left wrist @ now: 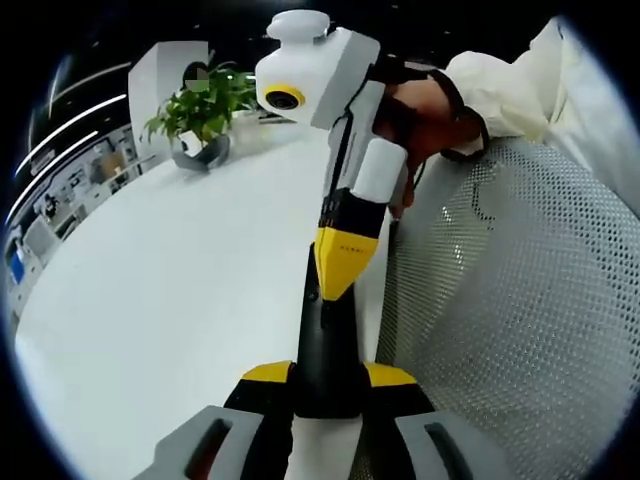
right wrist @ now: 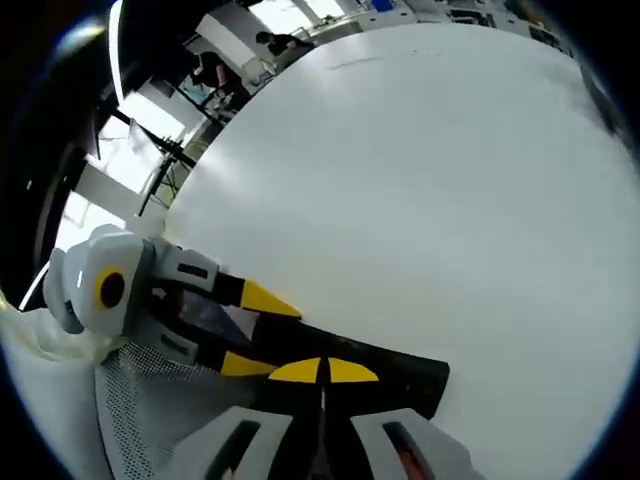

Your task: Press the specified remote control buttons in sequence, fully releasing each button before pressing the next.

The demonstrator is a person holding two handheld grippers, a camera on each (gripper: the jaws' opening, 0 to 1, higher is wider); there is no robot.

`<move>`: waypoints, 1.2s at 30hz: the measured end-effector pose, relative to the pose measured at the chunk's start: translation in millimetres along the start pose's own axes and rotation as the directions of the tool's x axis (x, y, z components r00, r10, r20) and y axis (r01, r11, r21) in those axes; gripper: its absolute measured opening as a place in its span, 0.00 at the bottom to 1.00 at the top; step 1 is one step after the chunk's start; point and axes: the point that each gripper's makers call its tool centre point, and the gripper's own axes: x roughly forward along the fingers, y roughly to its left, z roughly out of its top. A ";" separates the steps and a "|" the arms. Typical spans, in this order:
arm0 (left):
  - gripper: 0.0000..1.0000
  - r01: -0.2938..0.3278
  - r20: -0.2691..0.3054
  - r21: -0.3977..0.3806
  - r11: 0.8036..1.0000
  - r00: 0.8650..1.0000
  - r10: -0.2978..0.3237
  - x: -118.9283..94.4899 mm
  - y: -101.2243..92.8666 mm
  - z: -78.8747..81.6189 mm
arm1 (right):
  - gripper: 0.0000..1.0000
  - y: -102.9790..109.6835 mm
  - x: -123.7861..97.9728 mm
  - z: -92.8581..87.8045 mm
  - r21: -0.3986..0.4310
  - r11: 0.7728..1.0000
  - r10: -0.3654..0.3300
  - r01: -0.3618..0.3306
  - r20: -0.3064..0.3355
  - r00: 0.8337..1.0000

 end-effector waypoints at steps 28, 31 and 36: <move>0.25 0.000 0.005 -0.005 1.000 1.000 0.000 -0.4 0.0 -0.2 | 0.00 0.2 -0.5 1.7 0.040 0.999 0.014 -0.015 0.026 1.000; 0.25 0.000 0.006 -0.005 1.000 1.000 0.000 -0.4 0.0 -0.3 | 0.00 0.2 -0.9 -2.1 0.037 0.999 0.005 -0.005 0.004 1.000; 0.25 0.000 0.008 -0.004 1.000 1.000 0.000 -0.3 0.3 0.0 | 0.00 2.6 -3.2 -6.4 0.046 0.999 0.013 -0.012 -0.010 1.000</move>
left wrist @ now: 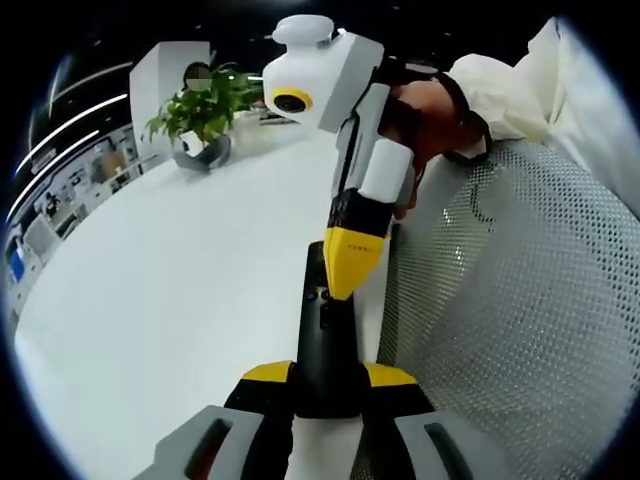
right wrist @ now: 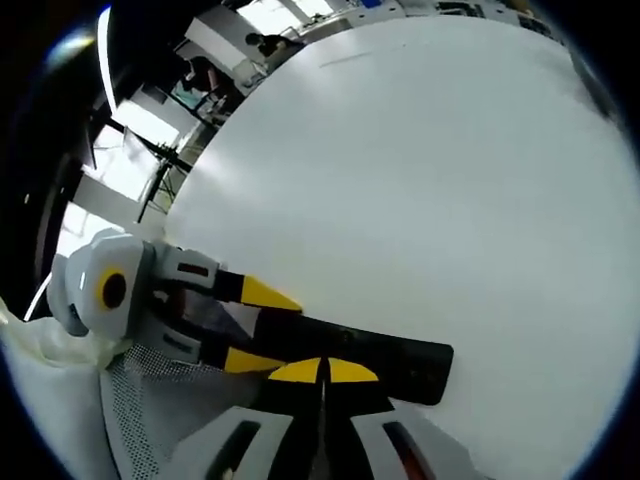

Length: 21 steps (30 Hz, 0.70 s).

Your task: Press the specified remote control buttons in sequence, fully releasing each button before pressing the next.

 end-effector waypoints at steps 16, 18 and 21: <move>0.25 0.001 0.005 -0.006 1.000 1.000 -0.001 0.6 0.6 0.1 | 0.00 -5.3 0.7 -3.4 0.001 1.000 -0.023 0.023 -0.016 1.000; 0.25 0.002 0.006 -0.004 1.000 1.000 -0.002 0.6 0.6 0.3 | 0.00 -6.4 0.7 -3.4 0.019 1.000 -0.018 0.018 -0.013 1.000; 0.25 0.003 0.006 -0.004 1.000 1.000 -0.003 0.8 0.5 0.2 | 0.00 -5.9 0.9 -3.6 0.015 1.000 -0.021 0.021 -0.012 1.000</move>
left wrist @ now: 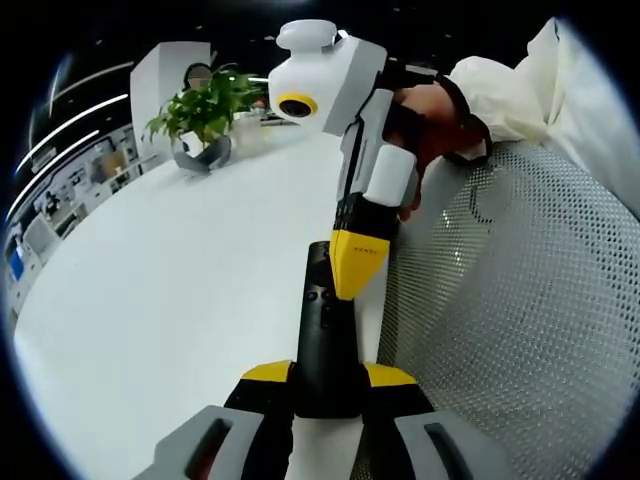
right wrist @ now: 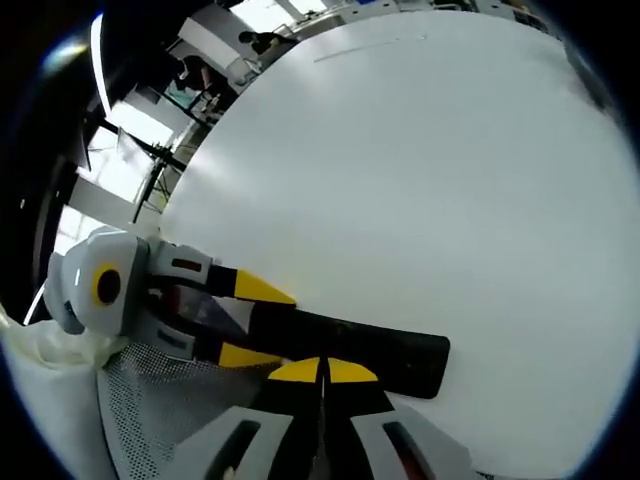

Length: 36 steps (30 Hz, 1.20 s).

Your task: Press the specified remote control buttons in sequence, fully releasing each button before pressing the next.

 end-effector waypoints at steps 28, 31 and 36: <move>0.25 -0.005 -0.007 0.009 1.000 1.000 0.005 0.5 -0.2 0.9 | 0.00 -3.2 -1.5 2.7 0.011 0.999 -0.038 0.038 0.021 0.999; 0.25 -0.004 -0.005 0.008 1.000 1.000 0.005 0.3 -0.7 0.7 | 0.00 -2.1 -2.6 0.8 -0.006 0.998 -0.055 0.055 0.015 0.998; 0.25 -0.003 -0.004 0.010 1.000 1.000 0.003 0.3 -1.7 1.2 | 0.00 9.3 -5.8 11.7 0.014 1.000 0.020 -0.022 0.085 0.996</move>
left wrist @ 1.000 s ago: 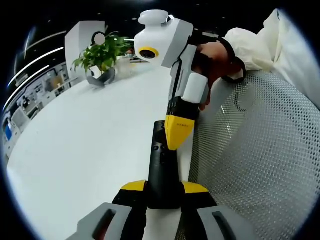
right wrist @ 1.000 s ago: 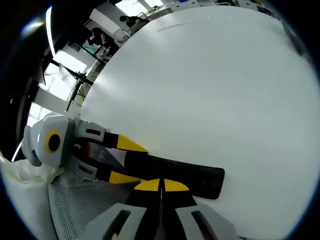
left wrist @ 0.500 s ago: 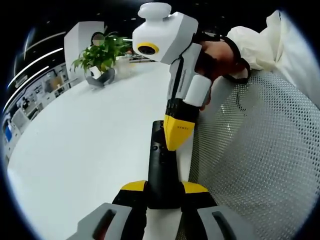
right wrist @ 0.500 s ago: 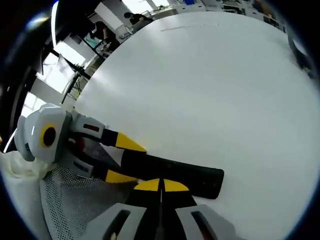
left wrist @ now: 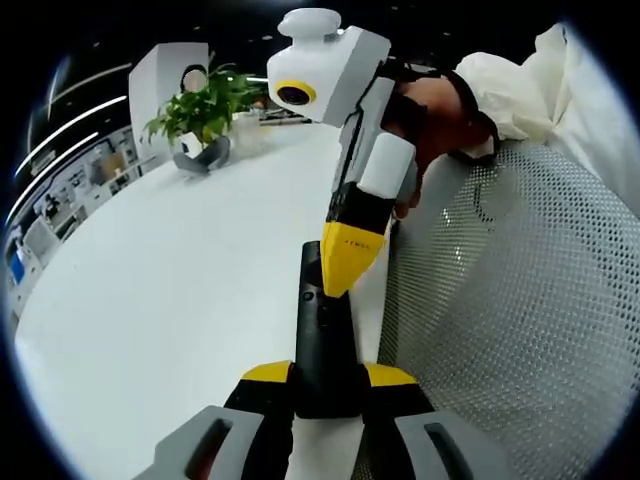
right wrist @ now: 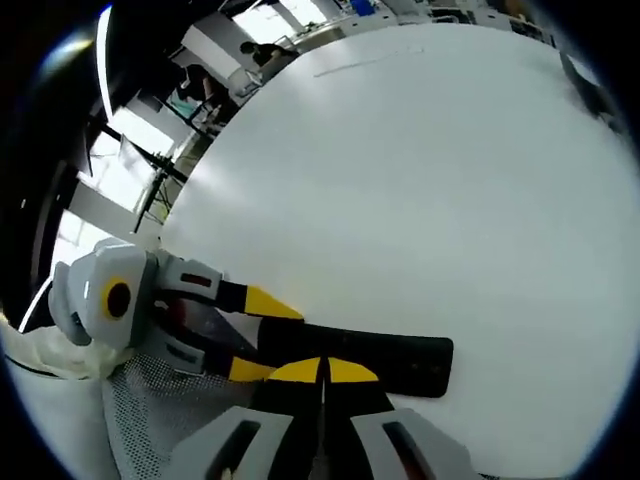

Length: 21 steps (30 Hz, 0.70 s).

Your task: Press the specified remote control buttons in sequence, fully releasing each button before pressing the next.

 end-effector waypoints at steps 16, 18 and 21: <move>0.25 0.017 0.011 0.011 1.000 1.000 -0.017 3.0 -5.0 2.7 | 0.00 -1.1 11.0 -3.3 -0.048 0.999 -0.014 0.012 -0.045 0.999; 0.25 0.017 0.011 0.010 1.000 1.000 -0.017 3.2 -4.7 2.6 | 0.00 -0.6 10.4 -2.9 -0.047 0.999 -0.013 0.011 -0.043 0.999; 0.25 0.018 0.011 0.009 1.000 1.000 -0.018 3.3 -4.0 2.8 | 0.00 -1.1 11.0 -1.9 -0.053 0.999 -0.017 0.014 -0.043 0.999</move>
